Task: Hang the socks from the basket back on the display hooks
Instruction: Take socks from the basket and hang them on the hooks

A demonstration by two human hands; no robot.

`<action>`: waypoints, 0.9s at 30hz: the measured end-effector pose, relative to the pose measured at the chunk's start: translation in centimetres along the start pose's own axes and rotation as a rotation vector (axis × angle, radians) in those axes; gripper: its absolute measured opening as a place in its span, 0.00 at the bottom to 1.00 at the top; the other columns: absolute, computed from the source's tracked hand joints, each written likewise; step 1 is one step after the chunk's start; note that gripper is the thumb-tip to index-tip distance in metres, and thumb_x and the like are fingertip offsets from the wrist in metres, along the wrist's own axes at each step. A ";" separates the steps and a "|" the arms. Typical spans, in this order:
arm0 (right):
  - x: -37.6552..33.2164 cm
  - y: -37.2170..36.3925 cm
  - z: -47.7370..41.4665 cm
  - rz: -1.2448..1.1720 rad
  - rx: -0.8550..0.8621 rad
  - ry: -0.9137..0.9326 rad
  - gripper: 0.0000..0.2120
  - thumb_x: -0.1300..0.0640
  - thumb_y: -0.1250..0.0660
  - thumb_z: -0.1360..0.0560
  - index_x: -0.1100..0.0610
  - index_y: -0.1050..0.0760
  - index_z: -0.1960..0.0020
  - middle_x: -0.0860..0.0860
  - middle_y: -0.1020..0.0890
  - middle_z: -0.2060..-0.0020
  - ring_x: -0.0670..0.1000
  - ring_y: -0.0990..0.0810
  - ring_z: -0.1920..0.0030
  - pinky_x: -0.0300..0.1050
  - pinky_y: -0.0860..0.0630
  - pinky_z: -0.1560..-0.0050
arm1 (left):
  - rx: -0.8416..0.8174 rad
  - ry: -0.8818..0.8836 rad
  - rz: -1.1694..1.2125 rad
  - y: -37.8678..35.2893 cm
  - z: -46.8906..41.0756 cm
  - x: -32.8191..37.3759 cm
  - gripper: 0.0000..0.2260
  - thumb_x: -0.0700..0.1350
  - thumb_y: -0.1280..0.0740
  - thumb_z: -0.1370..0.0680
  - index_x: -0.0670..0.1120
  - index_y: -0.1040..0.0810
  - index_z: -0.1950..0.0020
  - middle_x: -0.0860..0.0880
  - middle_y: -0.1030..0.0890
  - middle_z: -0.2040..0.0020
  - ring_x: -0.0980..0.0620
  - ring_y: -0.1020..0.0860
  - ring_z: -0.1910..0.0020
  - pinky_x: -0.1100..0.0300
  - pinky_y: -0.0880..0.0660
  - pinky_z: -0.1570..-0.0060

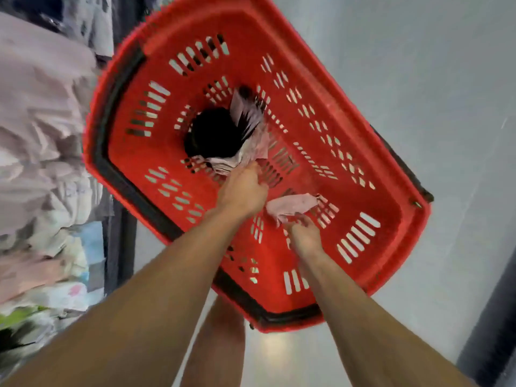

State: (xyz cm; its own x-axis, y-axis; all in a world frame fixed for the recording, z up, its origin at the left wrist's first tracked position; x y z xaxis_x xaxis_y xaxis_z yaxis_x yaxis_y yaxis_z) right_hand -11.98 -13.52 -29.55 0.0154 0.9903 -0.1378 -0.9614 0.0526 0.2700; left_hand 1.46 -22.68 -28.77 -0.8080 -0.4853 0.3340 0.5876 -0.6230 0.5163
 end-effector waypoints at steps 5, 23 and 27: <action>-0.2 -1.9 -6.4 -0.043 0.018 -0.009 0.25 0.66 0.37 0.23 0.55 0.31 0.27 0.54 0.25 0.32 0.53 0.21 0.43 0.44 0.26 0.47 | 0.127 0.036 -0.278 -3.8 -6.6 -3.3 0.32 0.48 0.29 0.26 0.40 0.38 0.26 0.39 0.31 0.31 0.38 0.31 0.31 0.46 0.35 0.33; -4.2 -0.2 -1.6 0.047 0.169 0.576 0.13 0.65 0.34 0.25 0.51 0.16 0.49 0.51 0.16 0.52 0.53 0.17 0.51 0.59 0.22 0.45 | 0.445 0.126 0.029 -3.8 -2.7 -2.3 0.16 0.52 0.33 0.26 0.49 0.31 0.42 0.43 0.17 0.50 0.40 0.20 0.46 0.45 0.39 0.40; -7.6 1.8 4.6 0.039 0.203 0.764 0.14 0.65 0.35 0.26 0.49 0.17 0.50 0.44 0.17 0.52 0.42 0.19 0.49 0.54 0.22 0.44 | 0.572 0.063 0.278 0.4 3.4 0.3 0.15 0.56 0.34 0.25 0.54 0.38 0.49 0.50 0.21 0.58 0.42 0.22 0.51 0.51 0.34 0.43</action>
State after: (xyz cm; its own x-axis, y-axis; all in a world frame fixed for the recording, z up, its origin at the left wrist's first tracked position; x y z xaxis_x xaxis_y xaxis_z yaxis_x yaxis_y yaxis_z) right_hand -12.58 -20.36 -23.66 -0.2809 0.6338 -0.7207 -0.8875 0.1143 0.4464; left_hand 1.26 -20.99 -25.80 -0.6145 -0.6276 0.4779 0.6452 -0.0512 0.7623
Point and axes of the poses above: each hand's wrist, its own z-axis away from the middle knuckle, its own y-axis out of the back of the hand, x = y × z, the point moved 2 cm from there along -z, towards the middle knuckle
